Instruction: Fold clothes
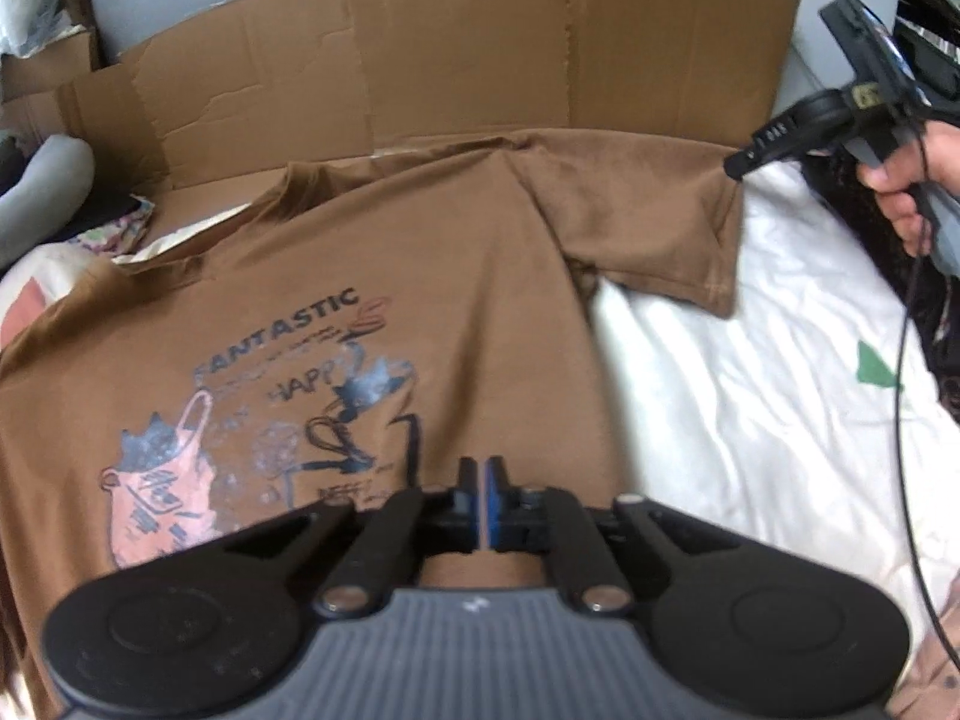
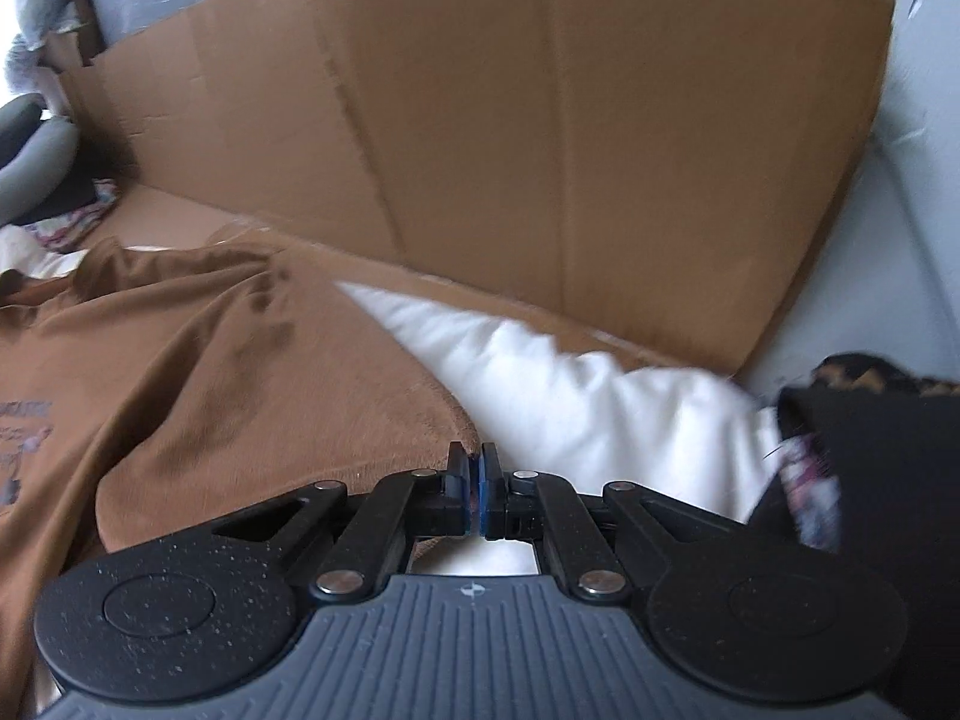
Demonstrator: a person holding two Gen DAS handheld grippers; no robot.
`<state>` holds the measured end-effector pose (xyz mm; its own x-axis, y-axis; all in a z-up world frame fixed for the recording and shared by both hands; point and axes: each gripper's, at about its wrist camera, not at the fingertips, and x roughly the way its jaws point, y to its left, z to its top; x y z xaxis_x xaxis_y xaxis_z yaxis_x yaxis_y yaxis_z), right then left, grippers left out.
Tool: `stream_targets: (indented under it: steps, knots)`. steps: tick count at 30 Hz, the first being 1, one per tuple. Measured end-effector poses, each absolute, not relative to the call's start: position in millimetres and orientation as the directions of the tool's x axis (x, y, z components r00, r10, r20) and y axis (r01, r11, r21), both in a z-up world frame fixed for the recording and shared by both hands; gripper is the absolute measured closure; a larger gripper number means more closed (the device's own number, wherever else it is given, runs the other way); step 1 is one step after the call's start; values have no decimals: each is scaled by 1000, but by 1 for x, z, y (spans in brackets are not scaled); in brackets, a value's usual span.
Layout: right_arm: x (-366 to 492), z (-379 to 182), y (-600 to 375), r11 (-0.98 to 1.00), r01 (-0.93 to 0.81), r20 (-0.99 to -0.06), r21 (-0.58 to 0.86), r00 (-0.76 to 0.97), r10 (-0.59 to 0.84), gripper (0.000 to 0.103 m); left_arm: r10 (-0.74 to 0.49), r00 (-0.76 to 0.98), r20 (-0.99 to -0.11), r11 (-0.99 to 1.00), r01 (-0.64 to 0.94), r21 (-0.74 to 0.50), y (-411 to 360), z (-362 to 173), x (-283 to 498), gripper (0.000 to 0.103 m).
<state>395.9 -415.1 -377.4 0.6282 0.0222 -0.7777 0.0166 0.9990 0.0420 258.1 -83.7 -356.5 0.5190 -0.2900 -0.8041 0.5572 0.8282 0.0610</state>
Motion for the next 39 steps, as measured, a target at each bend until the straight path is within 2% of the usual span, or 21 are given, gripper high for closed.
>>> stream_targets:
  steps: [1, 3, 7, 8, 10, 13, 18, 23, 31, 39]
  knots:
    - [399, -375, -417, 999, 22, -779, 30, 627, 10, 103, -299, 515, -804, 820, 570, 60, -88, -357, 256, 74]
    - [404, -371, -420, 999, 32, -781, 6, 624, -15, 103, -311, 515, -799, 798, 598, 74, -96, -358, 251, 57]
    - [416, -365, -425, 999, 42, -785, -28, 618, -48, 103, -298, 513, -805, 755, 643, 130, -107, -369, 245, 57]
    - [419, -364, -425, 998, 44, -787, -34, 615, -54, 103, -289, 511, -809, 751, 645, 140, -108, -372, 245, 58]
    - [425, -364, -427, 998, 49, -791, -42, 609, -64, 103, -293, 498, -816, 758, 641, 119, -106, -373, 249, 79]
    - [433, -366, -430, 997, 60, -798, -50, 598, -76, 103, -305, 475, -826, 771, 632, 79, -102, -373, 254, 95]
    - [434, -367, -435, 993, 112, -802, -41, 590, -99, 99, -358, 435, -826, 796, 605, -27, -95, -364, 262, 98]
    - [412, -353, -429, 992, 125, -769, -37, 630, -108, 69, -385, 430, -817, 824, 558, -94, -86, -354, 272, 98]
    - [364, -355, -391, 983, 21, -761, 180, 636, 125, 68, -382, 455, -804, 862, 490, -132, -69, -343, 284, 98]
    - [352, -379, -332, 915, -52, -753, 399, 551, 360, 68, -369, 472, -801, 885, 441, -148, -59, -343, 287, 98]
